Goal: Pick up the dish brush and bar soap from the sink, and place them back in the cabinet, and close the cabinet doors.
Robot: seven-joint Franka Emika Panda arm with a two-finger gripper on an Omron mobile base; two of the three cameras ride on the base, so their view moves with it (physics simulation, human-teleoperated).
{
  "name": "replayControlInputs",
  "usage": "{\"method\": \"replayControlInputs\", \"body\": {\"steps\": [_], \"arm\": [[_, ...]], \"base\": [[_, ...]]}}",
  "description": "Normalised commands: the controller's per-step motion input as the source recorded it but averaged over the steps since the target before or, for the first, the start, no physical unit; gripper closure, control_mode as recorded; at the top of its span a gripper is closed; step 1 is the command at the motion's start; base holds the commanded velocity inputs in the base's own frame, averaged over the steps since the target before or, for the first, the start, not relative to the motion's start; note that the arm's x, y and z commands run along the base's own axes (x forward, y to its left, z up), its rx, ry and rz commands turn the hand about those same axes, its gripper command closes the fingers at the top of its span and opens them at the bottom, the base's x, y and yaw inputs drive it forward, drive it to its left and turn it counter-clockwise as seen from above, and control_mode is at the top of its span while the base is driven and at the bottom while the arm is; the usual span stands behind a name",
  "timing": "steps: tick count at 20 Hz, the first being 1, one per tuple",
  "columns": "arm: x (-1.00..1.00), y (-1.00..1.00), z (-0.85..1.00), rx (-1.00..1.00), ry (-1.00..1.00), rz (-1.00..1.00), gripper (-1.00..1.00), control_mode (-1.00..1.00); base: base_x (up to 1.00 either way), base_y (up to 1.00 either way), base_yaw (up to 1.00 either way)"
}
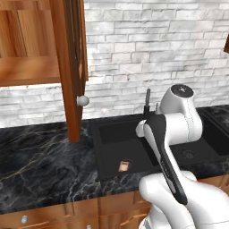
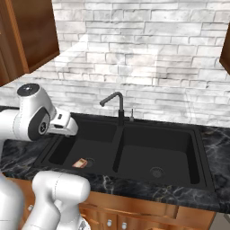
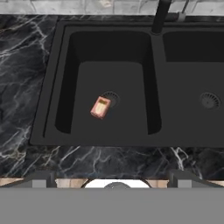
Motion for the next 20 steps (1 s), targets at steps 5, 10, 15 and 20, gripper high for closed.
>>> {"method": "replayControlInputs", "body": {"steps": [5,10,15,20], "arm": [[0.25,0.00,-0.01,0.03,0.01,-0.09,-1.00,-1.00],[0.21,0.01,-0.05,0.02,0.00,-0.13,-1.00,-1.00],[0.28,0.04,-0.08,0.00,0.00,-0.18,-1.00,-1.00],[0.34,0.00,-0.12,0.03,0.00,-0.14,-1.00,-1.00]], "base": [[0.00,0.00,0.00],[0.00,0.00,0.00],[0.00,0.00,0.00],[0.00,0.00,0.00]]}}
